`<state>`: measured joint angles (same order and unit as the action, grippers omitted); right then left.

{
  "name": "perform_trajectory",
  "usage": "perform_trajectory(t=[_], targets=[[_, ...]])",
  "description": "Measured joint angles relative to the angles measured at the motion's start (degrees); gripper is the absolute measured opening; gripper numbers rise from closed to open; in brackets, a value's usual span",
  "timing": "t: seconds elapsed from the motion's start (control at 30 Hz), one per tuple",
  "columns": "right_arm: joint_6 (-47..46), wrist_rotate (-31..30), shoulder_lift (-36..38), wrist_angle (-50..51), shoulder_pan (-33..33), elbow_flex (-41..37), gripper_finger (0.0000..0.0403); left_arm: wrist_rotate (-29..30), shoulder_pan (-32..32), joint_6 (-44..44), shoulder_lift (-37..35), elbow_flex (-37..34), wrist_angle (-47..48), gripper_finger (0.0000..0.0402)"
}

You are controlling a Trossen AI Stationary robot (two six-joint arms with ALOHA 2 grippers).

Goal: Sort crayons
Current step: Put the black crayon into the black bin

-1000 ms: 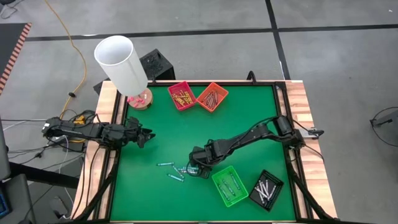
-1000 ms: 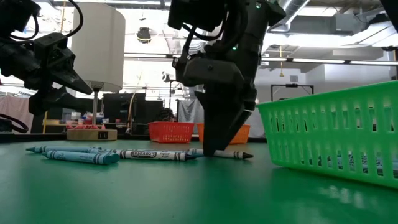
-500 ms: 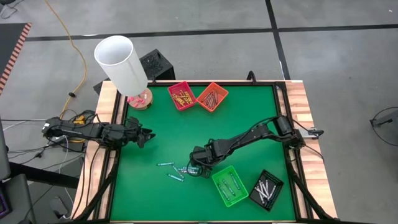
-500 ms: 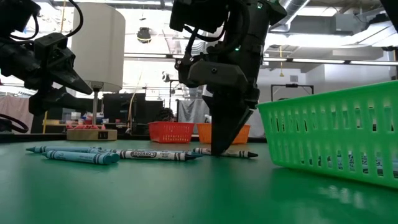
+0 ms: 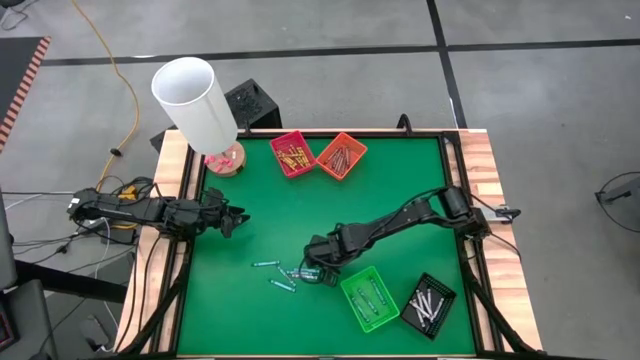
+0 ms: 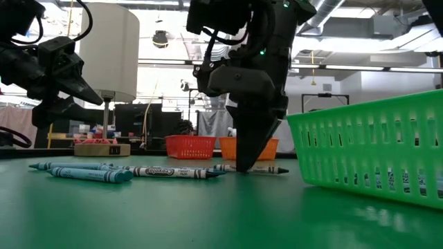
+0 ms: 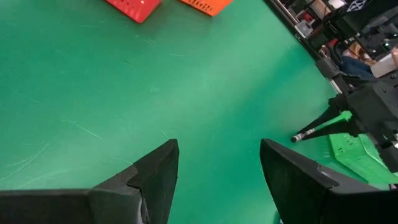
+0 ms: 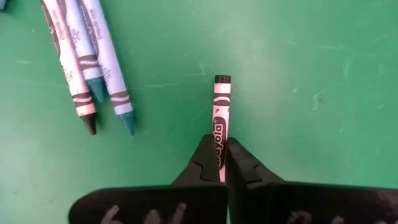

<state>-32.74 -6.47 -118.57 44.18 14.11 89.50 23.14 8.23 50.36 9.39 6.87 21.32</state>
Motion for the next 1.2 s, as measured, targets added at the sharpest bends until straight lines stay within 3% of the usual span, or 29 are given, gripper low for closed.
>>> perform_trajectory(t=[0.3,0.47,0.77,1.03,1.2], targets=[[6.2,-1.2,0.0,11.6,0.0,12.1,0.0002,0.0,0.0,0.0,0.0,0.0,0.0,0.0215],[4.5,-1.4,0.0,24.7,1.4,21.0,0.0002,0.0,0.0,0.0,0.0,0.0,0.0,0.0215],[-19.9,-1.3,0.1,45.8,7.6,27.1,0.0001,0.0,0.0,0.0,0.0,0.0,0.0,0.0215],[-32.9,0.6,2.6,45.9,14.8,23.7,0.0001,-0.1,0.0,0.0,0.0,0.0,0.0,0.0215],[-40.3,4.8,4.2,46.0,19.2,20.1,0.0001,0.0,0.0,0.0,0.0,0.0,0.0,0.0215]])
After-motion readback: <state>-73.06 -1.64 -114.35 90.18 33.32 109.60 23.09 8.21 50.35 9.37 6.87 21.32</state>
